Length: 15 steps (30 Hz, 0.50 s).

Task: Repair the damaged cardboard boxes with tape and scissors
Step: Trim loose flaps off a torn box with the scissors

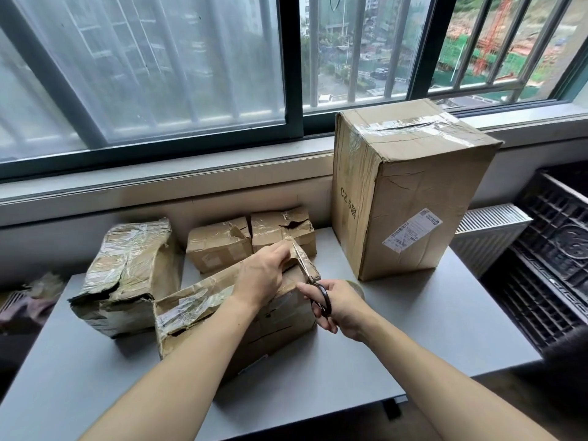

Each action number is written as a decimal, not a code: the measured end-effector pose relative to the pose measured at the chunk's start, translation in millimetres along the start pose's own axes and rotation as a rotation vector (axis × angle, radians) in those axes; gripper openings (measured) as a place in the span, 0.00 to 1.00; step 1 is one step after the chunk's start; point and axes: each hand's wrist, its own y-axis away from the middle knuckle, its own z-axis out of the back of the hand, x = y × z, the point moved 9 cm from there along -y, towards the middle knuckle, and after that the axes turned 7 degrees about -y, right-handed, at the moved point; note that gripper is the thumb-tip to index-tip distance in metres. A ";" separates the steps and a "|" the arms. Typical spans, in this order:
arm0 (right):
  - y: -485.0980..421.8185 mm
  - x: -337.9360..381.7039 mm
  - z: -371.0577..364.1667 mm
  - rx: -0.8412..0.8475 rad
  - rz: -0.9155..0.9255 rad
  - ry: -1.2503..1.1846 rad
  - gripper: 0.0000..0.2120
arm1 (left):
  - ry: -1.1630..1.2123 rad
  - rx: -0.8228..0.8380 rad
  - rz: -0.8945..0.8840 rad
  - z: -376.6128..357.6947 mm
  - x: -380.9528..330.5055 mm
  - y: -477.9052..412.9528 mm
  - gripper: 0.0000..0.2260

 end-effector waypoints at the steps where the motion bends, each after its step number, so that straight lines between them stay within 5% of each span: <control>1: -0.5 -0.2 0.4 -0.002 -0.001 0.008 0.14 | 0.012 0.002 0.007 -1.2 1.6 0.4 0.05; 6: -2.2 -1.5 3.9 -0.023 -0.022 0.024 0.13 | 0.113 0.025 0.080 -4.1 10.5 3.0 0.06; 15: 3.9 1.5 4.6 0.079 -0.026 0.013 0.13 | 0.440 -0.026 0.519 3.5 47.7 10.3 0.06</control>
